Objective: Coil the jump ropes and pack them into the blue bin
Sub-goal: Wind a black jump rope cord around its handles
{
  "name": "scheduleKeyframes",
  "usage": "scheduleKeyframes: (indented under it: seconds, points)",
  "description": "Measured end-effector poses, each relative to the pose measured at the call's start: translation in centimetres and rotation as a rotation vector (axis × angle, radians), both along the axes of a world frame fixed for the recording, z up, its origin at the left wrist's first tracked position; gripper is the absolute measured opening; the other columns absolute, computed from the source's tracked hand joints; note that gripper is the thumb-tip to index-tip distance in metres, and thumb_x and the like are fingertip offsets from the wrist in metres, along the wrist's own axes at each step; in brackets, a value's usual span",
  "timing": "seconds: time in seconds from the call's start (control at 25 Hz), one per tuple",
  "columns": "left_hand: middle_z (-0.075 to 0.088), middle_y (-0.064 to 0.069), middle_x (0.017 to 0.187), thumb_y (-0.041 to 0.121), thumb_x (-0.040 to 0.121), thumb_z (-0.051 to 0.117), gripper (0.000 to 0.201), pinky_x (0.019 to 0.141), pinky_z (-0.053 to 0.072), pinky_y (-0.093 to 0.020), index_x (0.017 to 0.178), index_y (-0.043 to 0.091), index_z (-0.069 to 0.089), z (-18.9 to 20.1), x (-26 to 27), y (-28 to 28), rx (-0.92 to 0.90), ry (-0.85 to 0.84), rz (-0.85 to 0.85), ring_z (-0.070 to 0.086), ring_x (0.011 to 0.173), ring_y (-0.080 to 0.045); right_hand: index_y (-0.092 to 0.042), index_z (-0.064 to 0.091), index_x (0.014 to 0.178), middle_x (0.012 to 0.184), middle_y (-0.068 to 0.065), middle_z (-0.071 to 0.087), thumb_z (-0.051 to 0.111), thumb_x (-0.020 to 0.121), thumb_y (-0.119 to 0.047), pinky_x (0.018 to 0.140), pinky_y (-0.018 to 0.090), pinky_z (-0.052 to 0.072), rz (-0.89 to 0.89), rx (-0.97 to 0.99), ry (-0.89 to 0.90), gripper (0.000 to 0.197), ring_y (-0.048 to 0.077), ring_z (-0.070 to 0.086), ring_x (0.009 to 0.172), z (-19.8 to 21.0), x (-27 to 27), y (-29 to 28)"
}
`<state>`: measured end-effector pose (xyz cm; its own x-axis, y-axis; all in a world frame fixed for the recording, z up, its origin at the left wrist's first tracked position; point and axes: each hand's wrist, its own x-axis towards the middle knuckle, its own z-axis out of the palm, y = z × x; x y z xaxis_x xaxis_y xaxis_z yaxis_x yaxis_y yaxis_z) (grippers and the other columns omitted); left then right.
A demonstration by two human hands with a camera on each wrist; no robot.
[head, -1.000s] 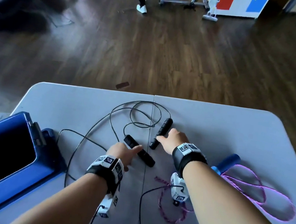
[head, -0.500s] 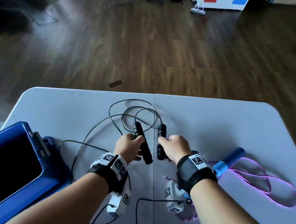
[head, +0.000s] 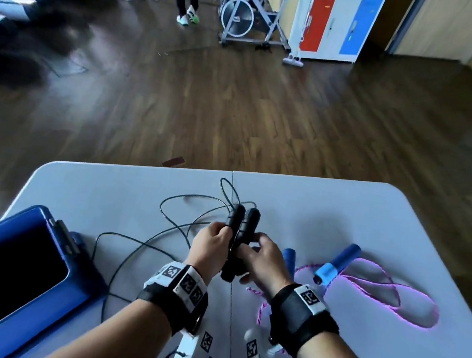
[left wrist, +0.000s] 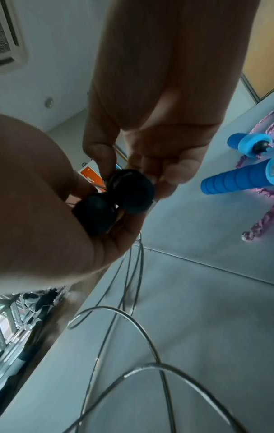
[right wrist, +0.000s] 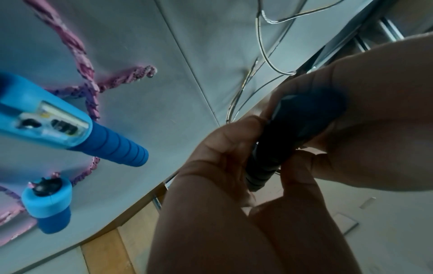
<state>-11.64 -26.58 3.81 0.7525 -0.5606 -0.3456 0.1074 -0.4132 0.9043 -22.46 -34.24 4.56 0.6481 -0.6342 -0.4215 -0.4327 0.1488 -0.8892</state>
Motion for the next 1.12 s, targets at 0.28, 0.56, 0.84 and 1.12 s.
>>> scheduleKeyframes:
  seconds: [0.28, 0.56, 0.84, 1.12]
  points:
    - [0.054, -0.005, 0.059, 0.016, 0.081, 0.061, 0.008, 0.039, 0.036, -0.02, 0.077, 0.015, 0.055, 2.4, -4.6, 0.8, 0.113, -0.028, 0.103, 0.05, 0.042, -0.021, -0.017, 0.054, 0.061, 0.058, 0.005, 0.058, 0.057, 0.081, -0.026, 0.049, 0.024, 0.035, -0.102, -0.006, -0.042, 0.022, 0.016, 0.047, 0.043, 0.1, -3.9, -3.0]
    - [0.06, -0.007, 0.074, 0.029, 0.099, 0.048, 0.025, 0.041, 0.032, -0.021, 0.087, 0.007, 0.054, 4.2, -6.3, 0.4, -0.031, 0.014, 0.406, 0.042, 0.042, -0.021, -0.015, 0.058, 0.056, 0.053, -0.001, 0.059, 0.052, 0.079, -0.05, 0.066, 0.049, 0.05, -0.212, -0.125, -0.077, 0.042, 0.028, 0.057, 0.063, 1.1, -6.5, -7.3]
    - [0.053, -0.004, 0.078, 0.032, 0.098, 0.057, 0.017, 0.04, 0.038, -0.022, 0.105, 0.018, 0.054, 6.8, -8.1, -0.8, -0.152, 0.025, 0.31, 0.054, 0.054, -0.019, -0.015, 0.059, 0.068, 0.063, 0.007, 0.065, 0.061, 0.088, -0.031, 0.054, 0.029, 0.043, -0.171, -0.007, -0.284, 0.026, 0.017, 0.055, 0.05, 4.9, -6.3, -5.2]
    - [0.072, 0.001, 0.077, 0.026, 0.088, 0.055, 0.017, 0.075, 0.056, -0.046, 0.091, 0.021, 0.072, 7.0, -8.2, -0.4, -0.258, -0.127, 0.177, 0.065, 0.074, -0.022, -0.015, 0.074, 0.091, 0.084, 0.005, 0.078, 0.076, 0.062, -0.049, 0.07, 0.054, 0.063, -0.148, -0.055, -0.324, 0.045, 0.029, 0.075, 0.082, 5.5, -4.5, -1.9]
